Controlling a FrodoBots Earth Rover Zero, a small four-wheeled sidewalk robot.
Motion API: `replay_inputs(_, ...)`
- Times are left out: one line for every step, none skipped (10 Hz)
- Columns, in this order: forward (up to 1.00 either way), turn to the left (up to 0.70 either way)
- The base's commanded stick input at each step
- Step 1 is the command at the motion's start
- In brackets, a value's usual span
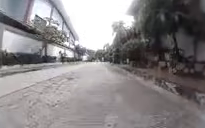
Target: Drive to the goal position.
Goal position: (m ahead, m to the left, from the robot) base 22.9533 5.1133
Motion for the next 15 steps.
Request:
replay_inputs(0.70,0.00)
replay_inputs(0.70,0.00)
replay_inputs(0.70,0.00)
replay_inputs(0.70,0.00)
replay_inputs(0.70,0.00)
replay_inputs(0.70,0.00)
replay_inputs(0.70,0.00)
replay_inputs(0.70,0.00)
replay_inputs(0.70,0.00)
replay_inputs(0.70,0.00)
replay_inputs(0.70,0.00)
replay_inputs(0.70,0.00)
replay_inputs(0.70,0.00)
replay_inputs(0.70,0.00)
replay_inputs(0.70,0.00)
